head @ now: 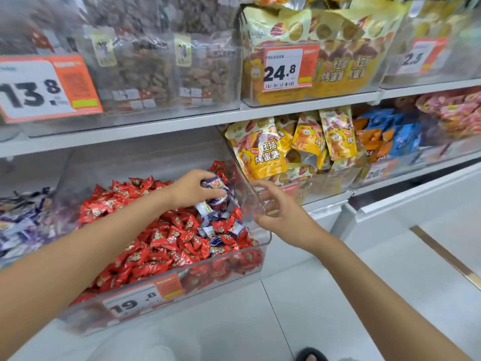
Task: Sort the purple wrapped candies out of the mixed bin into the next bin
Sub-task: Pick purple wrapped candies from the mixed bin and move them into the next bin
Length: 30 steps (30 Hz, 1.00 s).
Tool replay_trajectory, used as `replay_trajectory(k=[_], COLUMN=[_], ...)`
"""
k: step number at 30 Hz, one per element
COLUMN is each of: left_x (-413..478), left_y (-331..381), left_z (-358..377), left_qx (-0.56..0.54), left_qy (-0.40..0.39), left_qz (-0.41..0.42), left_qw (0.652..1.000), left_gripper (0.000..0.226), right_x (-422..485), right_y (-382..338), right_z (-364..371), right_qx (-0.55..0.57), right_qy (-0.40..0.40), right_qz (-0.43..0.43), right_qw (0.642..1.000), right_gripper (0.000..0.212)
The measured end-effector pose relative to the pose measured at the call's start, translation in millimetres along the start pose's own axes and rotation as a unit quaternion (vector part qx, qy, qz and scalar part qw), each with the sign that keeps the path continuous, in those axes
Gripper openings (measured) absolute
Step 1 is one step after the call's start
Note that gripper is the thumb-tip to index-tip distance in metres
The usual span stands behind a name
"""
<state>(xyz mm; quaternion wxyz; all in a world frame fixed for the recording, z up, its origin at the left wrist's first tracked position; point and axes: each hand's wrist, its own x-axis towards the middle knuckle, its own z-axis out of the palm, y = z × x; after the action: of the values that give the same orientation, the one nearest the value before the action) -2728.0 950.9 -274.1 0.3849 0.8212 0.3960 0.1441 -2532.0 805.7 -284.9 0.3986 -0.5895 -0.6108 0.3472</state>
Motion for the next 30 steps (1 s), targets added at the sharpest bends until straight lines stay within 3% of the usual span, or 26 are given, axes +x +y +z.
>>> replay_trajectory(k=[2, 5, 9, 13, 21, 26, 28, 30], left_x=[-14.0, -29.9, -46.5, -59.8, -86.6, -96.5, -96.8, -96.6], left_y=[4.2, -0.2, -6.8, -12.4, -11.6, -9.8, -8.4, -9.4], left_z=[-15.5, -34.2, -49.9, -65.2, -77.0, -79.0, -78.4, -77.9], left_qx=[-0.056, -0.142, -0.246, -0.307, -0.507, -0.508, -0.488, -0.455], left_qy=[0.017, 0.023, 0.014, 0.039, -0.007, -0.048, -0.085, -0.1], left_qz=[-0.026, -0.045, -0.084, -0.1, -0.12, -0.105, -0.096, -0.094], left_qw=[0.998, 0.988, 0.965, 0.946, 0.854, 0.853, 0.863, 0.88], left_gripper=[0.019, 0.027, 0.008, 0.017, 0.04, 0.036, 0.04, 0.042], right_x=[0.5, 1.6, 4.8, 7.6, 21.6, 42.8, 52.2, 59.0], right_y=[-1.7, -8.8, -24.6, -42.6, -63.0, -72.6, -78.8, -79.6], right_z=[-1.6, -7.4, -6.8, 8.2, 44.9, 76.1, 94.7, 106.8], right_qx=[-0.015, -0.026, -0.029, -0.069, -0.046, 0.022, 0.052, 0.068], right_qy=[-0.003, 0.02, 0.085, 0.109, 0.062, 0.004, -0.044, -0.066], right_qz=[0.001, 0.002, -0.037, -0.081, -0.095, -0.043, -0.028, -0.037], right_qw=[1.0, 0.999, 0.995, 0.988, 0.993, 0.999, 0.997, 0.995], right_gripper=[0.059, 0.055, 0.047, 0.039, 0.028, 0.029, 0.038, 0.029])
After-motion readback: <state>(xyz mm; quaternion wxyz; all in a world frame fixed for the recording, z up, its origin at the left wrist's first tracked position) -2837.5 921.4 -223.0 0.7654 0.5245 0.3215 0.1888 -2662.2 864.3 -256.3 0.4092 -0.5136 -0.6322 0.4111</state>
